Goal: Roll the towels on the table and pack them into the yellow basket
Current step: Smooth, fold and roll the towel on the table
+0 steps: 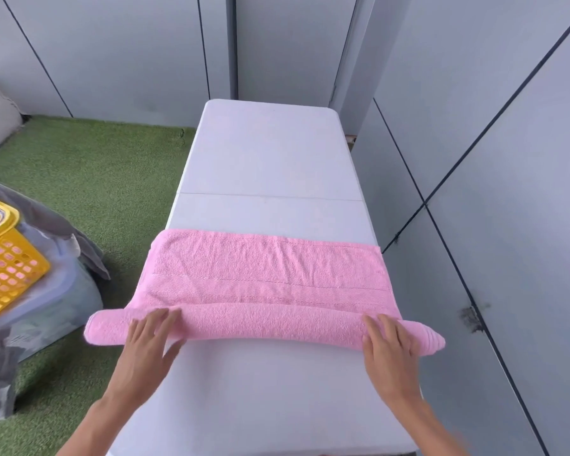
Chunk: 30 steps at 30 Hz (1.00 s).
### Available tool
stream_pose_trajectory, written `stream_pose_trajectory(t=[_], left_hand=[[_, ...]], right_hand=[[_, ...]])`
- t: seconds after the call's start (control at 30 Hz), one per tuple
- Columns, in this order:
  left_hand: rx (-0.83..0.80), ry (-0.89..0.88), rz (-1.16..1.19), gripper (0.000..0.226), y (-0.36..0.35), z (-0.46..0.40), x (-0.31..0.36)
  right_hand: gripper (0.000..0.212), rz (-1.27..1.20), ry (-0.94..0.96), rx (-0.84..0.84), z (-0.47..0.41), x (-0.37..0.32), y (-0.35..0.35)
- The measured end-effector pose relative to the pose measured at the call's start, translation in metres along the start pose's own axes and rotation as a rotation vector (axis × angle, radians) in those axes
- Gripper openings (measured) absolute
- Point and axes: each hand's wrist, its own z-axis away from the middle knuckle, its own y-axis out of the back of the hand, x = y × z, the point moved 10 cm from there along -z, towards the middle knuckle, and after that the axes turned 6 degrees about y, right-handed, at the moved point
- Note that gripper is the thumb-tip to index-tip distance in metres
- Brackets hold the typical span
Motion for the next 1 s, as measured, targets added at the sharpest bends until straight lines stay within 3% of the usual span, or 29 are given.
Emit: stream_pose_trajectory(t=[0.13, 0.3, 0.4, 0.5, 0.53, 0.6, 0.7, 0.77, 0.87, 0.93, 1.0], left_hand=[[-0.1, 0.001, -0.103, 0.088, -0.014, -0.002, -0.008], [-0.114, 0.0, -0.154, 0.066, -0.017, -0.032, -0.011], [-0.37, 0.015, -0.157, 0.056, -0.021, -0.042, -0.011], [-0.746, 0.044, -0.102, 0.058, -0.034, -0.035, -0.013], [-0.743, 0.064, -0.025, 0.058, -0.033, -0.034, -0.014], [-0.468, 0.08, 0.139, 0.054, -0.016, -0.041, -0.017], [-0.088, 0.037, 0.139, 0.041, 0.005, -0.028, -0.015], [-0.098, -0.012, 0.056, 0.053, -0.005, -0.01, -0.007], [-0.127, -0.049, -0.051, 0.079, -0.017, -0.001, -0.007], [-0.119, -0.014, -0.058, 0.077, -0.019, -0.007, -0.009], [-0.105, 0.018, -0.064, 0.063, -0.019, -0.019, -0.01]], right_hand=[[0.071, 0.009, 0.012, -0.114, 0.007, 0.002, -0.028], [0.057, -0.02, -0.028, -0.281, -0.022, 0.006, -0.032], [0.036, 0.013, 0.032, -0.495, -0.029, 0.016, -0.037], [0.02, -0.176, 0.061, -0.714, -0.033, 0.022, -0.032], [0.025, -0.274, 0.038, -0.755, -0.034, 0.021, -0.03], [0.046, -0.413, -0.034, -0.694, -0.039, 0.025, -0.026], [0.051, -0.394, 0.003, -0.28, -0.046, 0.023, -0.002], [0.041, -0.222, 0.064, -0.135, -0.036, 0.014, 0.007], [0.06, 0.005, 0.061, -0.308, -0.021, 0.002, -0.017], [0.069, 0.078, 0.066, -0.397, -0.016, -0.002, -0.03], [0.06, 0.086, 0.06, -0.367, -0.022, -0.004, -0.023]])
